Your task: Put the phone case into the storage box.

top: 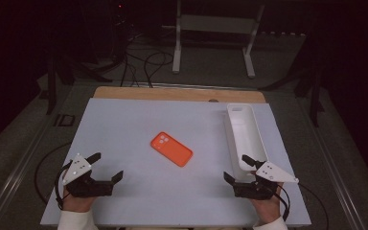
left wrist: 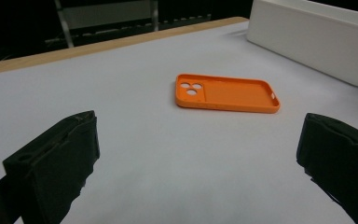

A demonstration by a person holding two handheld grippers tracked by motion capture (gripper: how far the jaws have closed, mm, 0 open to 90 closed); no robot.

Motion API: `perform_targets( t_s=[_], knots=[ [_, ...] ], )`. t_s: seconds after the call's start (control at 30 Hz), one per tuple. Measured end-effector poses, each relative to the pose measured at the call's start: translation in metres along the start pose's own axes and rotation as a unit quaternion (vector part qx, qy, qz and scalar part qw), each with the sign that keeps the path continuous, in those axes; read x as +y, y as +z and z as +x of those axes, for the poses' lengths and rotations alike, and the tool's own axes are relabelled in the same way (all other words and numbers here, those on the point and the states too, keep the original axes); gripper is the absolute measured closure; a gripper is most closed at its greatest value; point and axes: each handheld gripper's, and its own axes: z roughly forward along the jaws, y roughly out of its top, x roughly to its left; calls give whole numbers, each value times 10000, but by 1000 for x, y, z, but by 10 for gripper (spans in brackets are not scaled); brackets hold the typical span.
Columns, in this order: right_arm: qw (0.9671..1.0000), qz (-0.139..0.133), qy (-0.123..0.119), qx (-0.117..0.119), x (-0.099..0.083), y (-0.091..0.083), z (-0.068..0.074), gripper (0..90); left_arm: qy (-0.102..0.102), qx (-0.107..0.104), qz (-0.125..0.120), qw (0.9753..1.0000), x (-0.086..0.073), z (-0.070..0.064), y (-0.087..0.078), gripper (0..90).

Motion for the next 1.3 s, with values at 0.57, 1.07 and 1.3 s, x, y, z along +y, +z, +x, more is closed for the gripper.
perform_targets(
  t_s=[0.57, 1.07, 1.3],
  knots=[
    [10000, -24, 0, -45, -1, -1, -1, 88, 11, 54, -1, 10000, -2, 0, 1, 0],
    [10000, -13, 42, -43, -1, 2, -1, 88, 80, -9, 38, 10000, 5, -8, 4, 0],
    [10000, -30, 55, -74, 0, 2, -1, 88, 107, -66, 59, 9999, 12, -13, 9, 0]
  ],
)
